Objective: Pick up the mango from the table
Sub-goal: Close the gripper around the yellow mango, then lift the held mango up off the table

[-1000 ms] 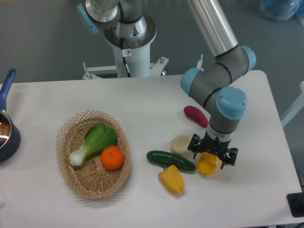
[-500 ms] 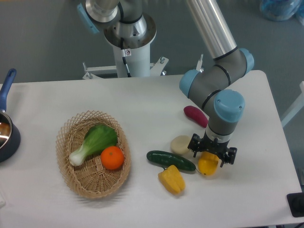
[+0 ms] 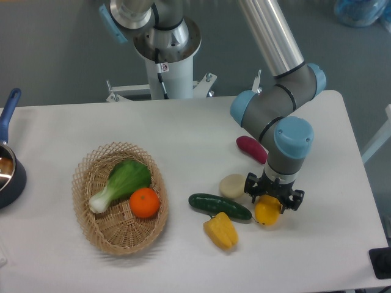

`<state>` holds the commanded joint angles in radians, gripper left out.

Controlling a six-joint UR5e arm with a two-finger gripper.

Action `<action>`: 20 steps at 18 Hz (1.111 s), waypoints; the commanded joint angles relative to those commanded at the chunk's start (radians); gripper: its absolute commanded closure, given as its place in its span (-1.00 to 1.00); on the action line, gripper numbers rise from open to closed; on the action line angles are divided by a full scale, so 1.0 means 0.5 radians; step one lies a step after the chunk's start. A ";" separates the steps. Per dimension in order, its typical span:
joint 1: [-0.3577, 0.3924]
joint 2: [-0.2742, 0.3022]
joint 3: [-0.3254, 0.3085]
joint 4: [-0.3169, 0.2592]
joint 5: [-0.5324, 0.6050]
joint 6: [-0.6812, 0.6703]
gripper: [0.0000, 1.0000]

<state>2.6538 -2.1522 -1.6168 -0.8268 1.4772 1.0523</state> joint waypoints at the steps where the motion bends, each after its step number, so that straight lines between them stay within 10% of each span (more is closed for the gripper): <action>1: 0.000 0.000 0.000 0.000 0.000 0.000 0.01; 12: -0.003 0.202 0.165 -0.006 -0.119 -0.037 0.07; 20: -0.006 0.362 0.524 -0.009 -0.573 -0.649 0.07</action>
<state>2.6507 -1.9712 -1.3547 -0.8314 1.1905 0.7276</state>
